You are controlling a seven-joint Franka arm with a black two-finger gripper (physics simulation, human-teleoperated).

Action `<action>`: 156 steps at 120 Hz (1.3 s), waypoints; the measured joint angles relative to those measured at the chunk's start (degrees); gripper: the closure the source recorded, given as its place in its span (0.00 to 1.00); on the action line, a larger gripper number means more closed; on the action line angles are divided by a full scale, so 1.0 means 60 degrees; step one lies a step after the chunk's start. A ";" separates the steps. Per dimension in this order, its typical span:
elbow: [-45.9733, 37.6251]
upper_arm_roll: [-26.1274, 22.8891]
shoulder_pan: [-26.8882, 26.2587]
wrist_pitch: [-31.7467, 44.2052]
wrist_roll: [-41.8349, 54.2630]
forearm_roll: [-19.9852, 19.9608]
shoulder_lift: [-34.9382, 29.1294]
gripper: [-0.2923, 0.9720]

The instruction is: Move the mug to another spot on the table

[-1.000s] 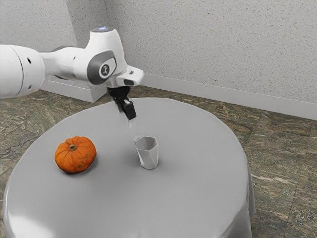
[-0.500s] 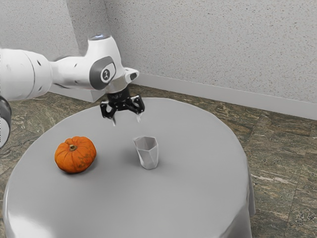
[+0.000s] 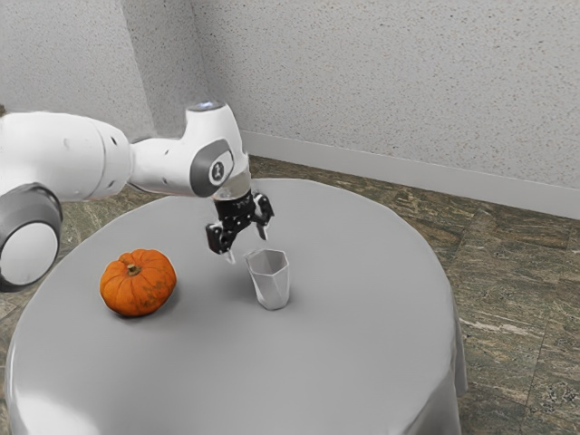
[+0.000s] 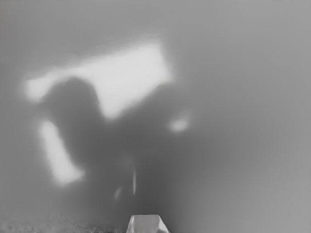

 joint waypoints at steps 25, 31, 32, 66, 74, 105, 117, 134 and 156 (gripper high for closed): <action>0.0000 -0.0029 0.0003 0.0221 -0.1473 0.0031 0.0151 0.23; 0.0000 -0.0028 0.0004 0.0222 -0.1607 0.0065 0.0149 0.23; 0.0000 -0.0027 0.0003 0.0222 -0.1618 0.0069 0.0150 0.23; -0.0014 -0.0080 -0.0009 0.0384 -0.1056 0.0116 0.0206 0.23; -0.0014 -0.0088 -0.0001 0.0538 -0.0915 0.0114 0.0271 0.23; 0.0000 -0.0141 0.0005 0.0904 -0.0525 0.0078 0.0474 0.23; 0.0000 -0.0147 0.0005 0.1022 -0.0412 0.0048 0.0521 0.24; -0.0009 -0.0181 0.0006 0.1159 -0.0257 -0.0244 0.0527 0.24; -0.0056 -0.0242 0.0004 0.1128 -0.0100 -0.0397 0.0493 0.24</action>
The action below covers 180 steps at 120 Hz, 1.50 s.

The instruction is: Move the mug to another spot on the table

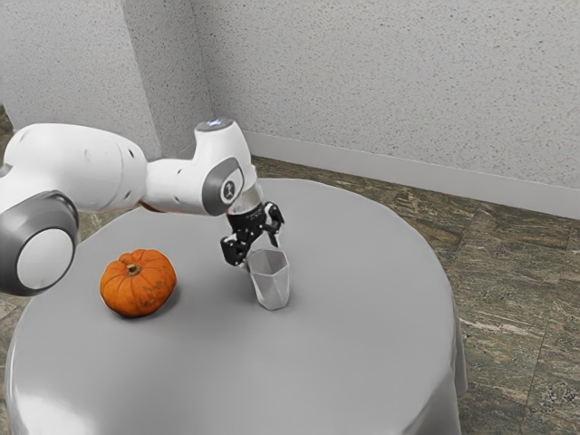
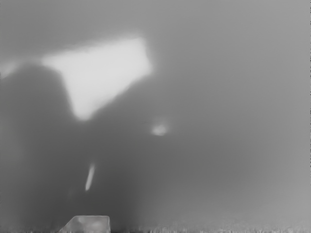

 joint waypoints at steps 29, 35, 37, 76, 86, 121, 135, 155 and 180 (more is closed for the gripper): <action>-0.0005 0.0020 0.0001 -0.0392 0.0151 -0.0215 -0.0036 0.26; -0.0003 0.0019 0.0001 -0.0432 0.0173 -0.0264 -0.0035 0.29; -0.0003 0.0021 0.0001 -0.0443 0.0180 -0.0300 -0.0033 0.30; 0.0017 0.0048 0.0000 -0.0566 0.0260 -0.0625 -0.0044 0.63; 0.0037 0.0064 -0.0001 -0.0586 0.0264 -0.0679 -0.0064 0.65; 0.0054 0.0082 -0.0011 -0.0630 0.0257 -0.0690 -0.0410 0.71; 0.0038 0.0079 -0.0019 -0.0727 0.0241 -0.0667 -0.0612 0.73; -0.0121 0.0086 -0.0050 -0.1352 0.0205 -0.0657 -0.1095 0.74; -0.2852 0.0157 -0.0066 -0.2201 0.0186 -0.0685 -0.3190 0.73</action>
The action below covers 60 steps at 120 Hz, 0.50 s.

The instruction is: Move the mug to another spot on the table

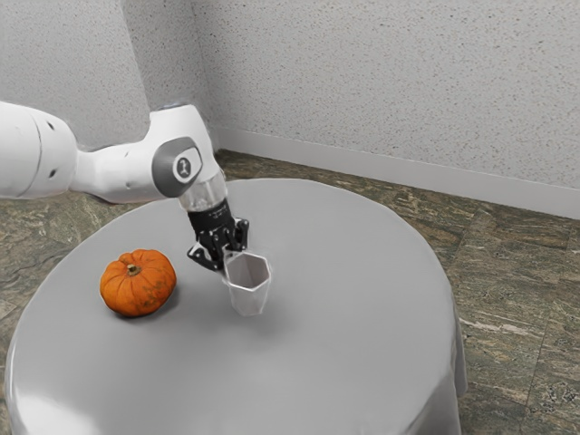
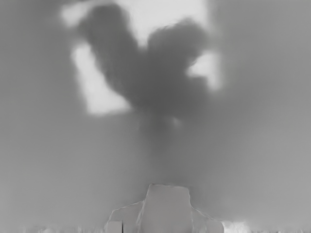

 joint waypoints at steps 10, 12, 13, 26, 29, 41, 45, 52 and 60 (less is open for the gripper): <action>-0.0211 0.0280 0.0008 -0.0196 -0.0012 -0.0023 -0.0110 0.73; -0.0227 0.0343 0.0009 -0.0230 -0.0013 -0.0029 -0.0107 0.73; -0.0234 0.0370 0.0013 -0.0246 -0.0014 -0.0032 -0.0105 0.73; -0.0468 0.0681 0.0031 -0.0460 -0.0017 -0.0167 -0.0088 0.72; -0.0503 0.0706 0.0032 -0.0489 -0.0017 -0.0219 -0.0075 0.72; -0.0626 0.0736 0.0023 -0.0637 0.0001 -0.0400 -0.0012 0.71; -0.0652 0.0740 0.0021 -0.0715 0.0073 -0.0445 -0.0009 0.71; -0.0706 0.0871 0.0004 -0.0812 0.0298 -0.0633 0.0005 0.71; -0.0862 0.1039 0.0018 -0.0804 0.0627 -0.1006 0.0027 0.72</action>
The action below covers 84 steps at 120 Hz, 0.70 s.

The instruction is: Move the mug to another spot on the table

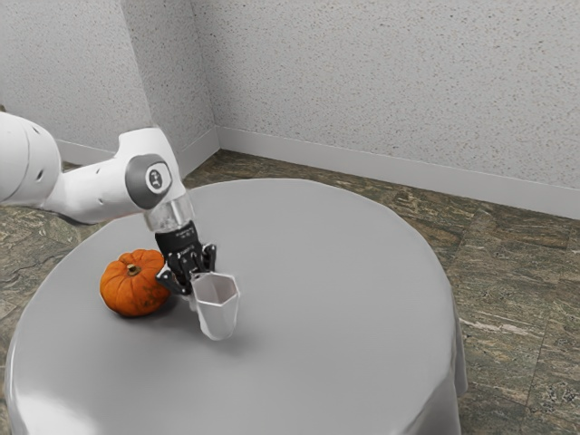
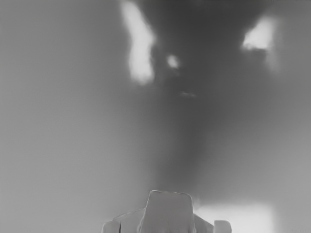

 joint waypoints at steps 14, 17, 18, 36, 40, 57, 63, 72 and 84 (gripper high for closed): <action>-0.0344 0.0072 0.0005 0.0369 0.0615 -0.1075 0.0180 0.71; -0.0384 0.0064 0.0003 0.0481 0.0751 -0.1335 0.0236 0.72; -0.0394 0.0059 0.0003 0.0514 0.0795 -0.1418 0.0252 0.72; -0.0447 0.0033 -0.0002 0.0947 0.1480 -0.2254 0.0377 0.71; -0.0446 0.0040 -0.0003 0.1003 0.1608 -0.2314 0.0390 0.71; -0.0442 0.0134 0.0010 0.1129 0.2074 -0.2433 0.0436 0.72; -0.0440 0.0161 0.0013 0.1156 0.2211 -0.2446 0.0445 0.71; -0.0431 0.0262 0.0015 0.1201 0.2395 -0.2413 0.0478 0.72; -0.0418 0.0448 0.0041 0.1255 0.2613 -0.2341 0.0506 0.72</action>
